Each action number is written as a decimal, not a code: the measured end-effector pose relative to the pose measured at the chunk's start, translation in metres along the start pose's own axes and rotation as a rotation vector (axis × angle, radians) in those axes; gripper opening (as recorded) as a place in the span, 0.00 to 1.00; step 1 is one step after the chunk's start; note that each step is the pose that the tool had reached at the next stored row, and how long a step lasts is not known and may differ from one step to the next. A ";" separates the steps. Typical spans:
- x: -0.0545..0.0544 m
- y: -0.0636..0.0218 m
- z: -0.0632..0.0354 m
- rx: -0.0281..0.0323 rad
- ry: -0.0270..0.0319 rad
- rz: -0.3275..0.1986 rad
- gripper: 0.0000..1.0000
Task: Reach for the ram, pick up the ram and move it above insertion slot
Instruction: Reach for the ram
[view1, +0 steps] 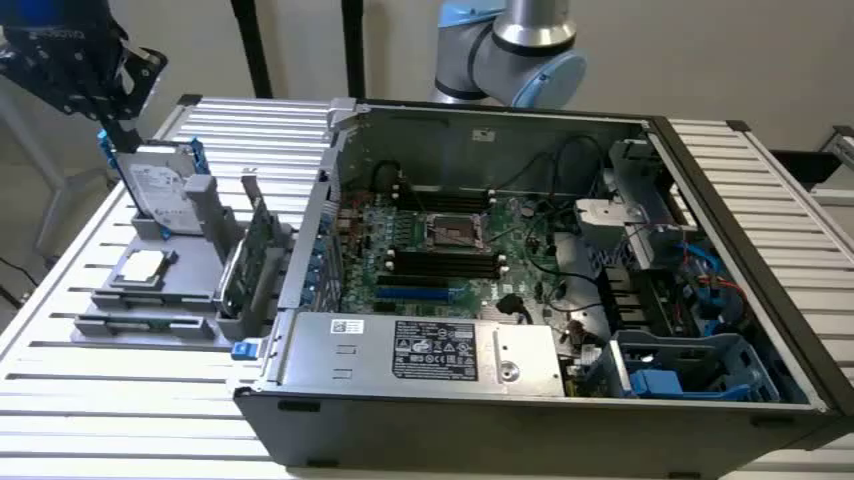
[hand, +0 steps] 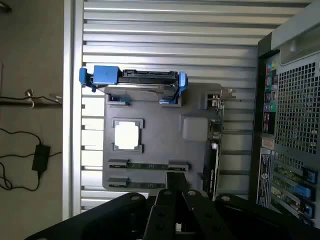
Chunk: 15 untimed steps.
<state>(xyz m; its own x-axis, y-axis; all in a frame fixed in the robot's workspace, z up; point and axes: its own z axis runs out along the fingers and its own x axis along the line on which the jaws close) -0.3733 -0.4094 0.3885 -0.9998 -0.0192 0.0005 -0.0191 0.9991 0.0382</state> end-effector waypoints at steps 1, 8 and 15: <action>0.000 0.0000 0.0000 0.0000 0.0000 0.000 0.11; 0.000 0.0000 0.0000 0.0000 0.0000 0.000 0.11; 0.000 -0.0028 0.0000 -0.0001 0.0001 0.000 0.11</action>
<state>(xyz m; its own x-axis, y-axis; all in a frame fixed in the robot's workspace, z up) -0.3734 -0.4122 0.3884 -0.9998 -0.0190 0.0006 -0.0190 0.9991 0.0382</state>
